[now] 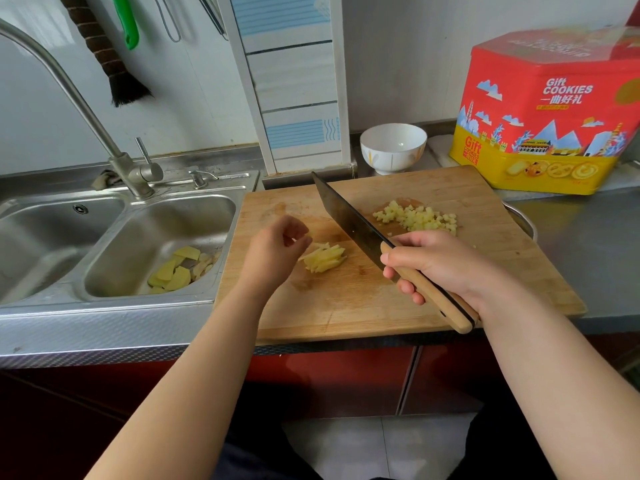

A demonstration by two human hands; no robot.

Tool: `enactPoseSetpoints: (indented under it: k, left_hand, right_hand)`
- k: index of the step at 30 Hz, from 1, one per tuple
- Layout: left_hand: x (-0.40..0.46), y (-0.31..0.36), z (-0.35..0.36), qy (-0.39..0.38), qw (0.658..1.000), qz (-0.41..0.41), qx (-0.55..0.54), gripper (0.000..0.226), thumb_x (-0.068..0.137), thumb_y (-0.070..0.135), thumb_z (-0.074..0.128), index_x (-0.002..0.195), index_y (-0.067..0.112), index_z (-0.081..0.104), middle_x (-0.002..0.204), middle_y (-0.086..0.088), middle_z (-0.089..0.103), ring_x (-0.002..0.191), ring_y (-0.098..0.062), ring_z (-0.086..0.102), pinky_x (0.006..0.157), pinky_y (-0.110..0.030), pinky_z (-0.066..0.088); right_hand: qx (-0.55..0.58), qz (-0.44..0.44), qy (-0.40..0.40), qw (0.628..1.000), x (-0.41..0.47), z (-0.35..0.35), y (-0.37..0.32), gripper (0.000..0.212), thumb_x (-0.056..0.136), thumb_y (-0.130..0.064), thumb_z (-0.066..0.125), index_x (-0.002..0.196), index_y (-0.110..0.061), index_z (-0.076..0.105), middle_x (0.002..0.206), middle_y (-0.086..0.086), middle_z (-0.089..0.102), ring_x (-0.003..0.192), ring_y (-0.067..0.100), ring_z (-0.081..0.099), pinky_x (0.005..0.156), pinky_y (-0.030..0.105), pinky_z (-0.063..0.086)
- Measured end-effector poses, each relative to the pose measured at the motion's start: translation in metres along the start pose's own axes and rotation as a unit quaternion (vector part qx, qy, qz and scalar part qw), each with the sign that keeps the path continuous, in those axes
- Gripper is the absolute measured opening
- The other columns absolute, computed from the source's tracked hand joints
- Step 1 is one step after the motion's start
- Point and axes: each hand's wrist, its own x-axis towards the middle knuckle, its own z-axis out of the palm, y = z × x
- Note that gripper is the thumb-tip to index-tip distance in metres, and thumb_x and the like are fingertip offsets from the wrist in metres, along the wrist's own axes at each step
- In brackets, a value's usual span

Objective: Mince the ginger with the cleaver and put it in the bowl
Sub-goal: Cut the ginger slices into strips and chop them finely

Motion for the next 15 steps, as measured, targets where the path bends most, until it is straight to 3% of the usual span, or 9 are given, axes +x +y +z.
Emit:
enactPoseSetpoints:
  k: [5,10,13,15]
  left_hand:
    - [0.000,0.000,0.015,-0.043,0.999,-0.014,0.022,0.003,0.091,0.027,0.064,0.093,0.029,0.065,0.085,0.017,0.061,0.081,0.001,0.057,0.064,-0.012,0.040]
    - [-0.009,-0.004,0.014,-0.078,0.996,0.013,0.037,0.031,0.096,0.045,0.049,0.111,0.024,0.066,0.093,0.012,0.065,0.086,-0.004,0.060,0.066,-0.014,0.041]
    - [-0.010,-0.006,0.016,-0.100,0.994,0.034,0.008,0.036,0.086,0.051,0.063,0.113,0.028,0.060,0.106,0.013,0.062,0.097,-0.002,0.057,0.081,-0.019,0.048]
    - [-0.011,-0.007,0.021,-0.090,0.994,0.059,0.012,0.035,0.082,0.044,0.070,0.111,0.027,0.059,0.112,0.012,0.056,0.099,-0.003,0.055,0.087,-0.023,0.049]
  right_hand:
    - [0.012,0.009,-0.002,1.000,0.000,-0.001,0.000,0.014,0.089,-0.010,0.065,0.103,-0.008,0.067,0.079,0.008,0.067,0.055,0.014,0.056,0.045,0.027,0.047]
    - [-0.001,0.009,-0.004,1.000,-0.001,0.000,-0.002,0.015,0.090,-0.009,0.064,0.104,-0.007,0.066,0.079,0.008,0.066,0.055,0.014,0.056,0.045,0.027,0.048]
    - [-0.060,0.011,-0.017,0.998,-0.001,0.001,-0.007,0.015,0.091,-0.014,0.060,0.105,-0.009,0.064,0.077,0.007,0.063,0.055,0.015,0.055,0.049,0.029,0.050]
    - [-0.110,0.016,-0.027,0.993,0.001,0.003,-0.010,0.015,0.092,-0.019,0.058,0.105,-0.012,0.061,0.070,0.005,0.058,0.053,0.014,0.053,0.051,0.029,0.052]
